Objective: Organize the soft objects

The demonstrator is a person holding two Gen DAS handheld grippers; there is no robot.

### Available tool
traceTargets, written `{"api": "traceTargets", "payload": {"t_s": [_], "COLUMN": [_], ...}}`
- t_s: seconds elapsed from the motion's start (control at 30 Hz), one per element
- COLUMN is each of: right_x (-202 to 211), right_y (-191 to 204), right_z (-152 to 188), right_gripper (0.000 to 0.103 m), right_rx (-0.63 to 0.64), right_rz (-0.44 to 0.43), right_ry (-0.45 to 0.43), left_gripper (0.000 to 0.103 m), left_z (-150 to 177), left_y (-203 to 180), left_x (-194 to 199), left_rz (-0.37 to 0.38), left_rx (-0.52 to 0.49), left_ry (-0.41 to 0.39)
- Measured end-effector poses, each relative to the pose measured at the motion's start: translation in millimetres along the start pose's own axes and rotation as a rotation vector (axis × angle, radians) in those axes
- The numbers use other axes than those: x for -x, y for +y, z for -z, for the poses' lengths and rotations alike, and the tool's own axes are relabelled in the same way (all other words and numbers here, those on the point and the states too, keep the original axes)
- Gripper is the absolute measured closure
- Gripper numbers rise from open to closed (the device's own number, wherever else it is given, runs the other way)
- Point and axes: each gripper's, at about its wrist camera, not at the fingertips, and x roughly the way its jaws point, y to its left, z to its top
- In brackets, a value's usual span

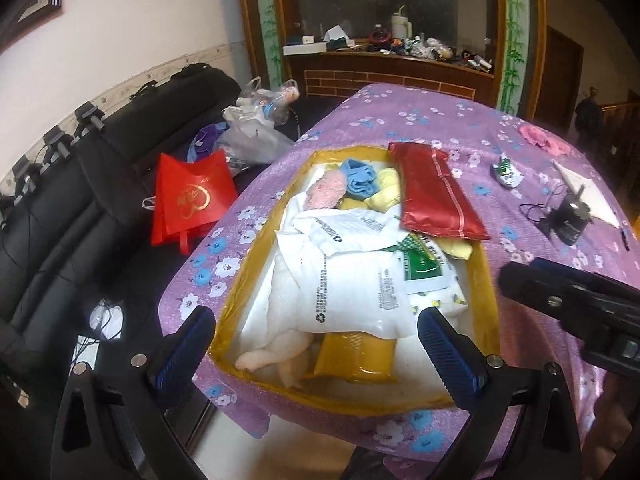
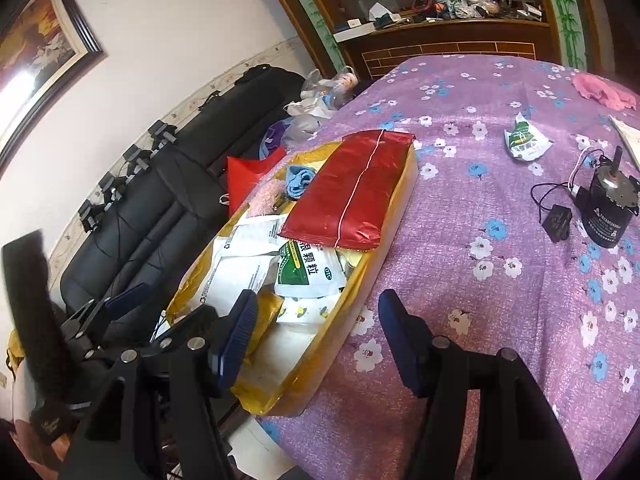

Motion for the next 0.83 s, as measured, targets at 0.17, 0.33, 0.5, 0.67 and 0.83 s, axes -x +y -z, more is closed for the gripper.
{"api": "traceTargets", "payload": {"t_s": [0.17,0.33,0.5,0.67,0.83], "right_x": [1,4,9,5,4], "right_y": [8,8,10,14,33], "right_z": [-7,-5,-2,-4,-5], "right_gripper": [0.041,0.041,0.041,0.041,0.041], "right_rx": [0.023,0.015,0.026,0.037,0.088], "right_rz": [0.024,0.007,-0.012,-0.008,-0.015], "right_ry": [-0.006,-0.013,-0.023,0.002,-0.001], "left_gripper": [0.001,0.001,0.001,0.001,0.001], "left_z": [-1,-2,-5,0,9], "left_y": [2,5,11,18,20], "left_x": [8,10,6,11,23], "left_rz": [0.013,0.007,0.002,-0.065,-0.084], "left_rx": [0.014,0.032,0.065,0.094,0.073], "left_ry": [0.001,-0.002,0.009,-0.001,-0.042]}}
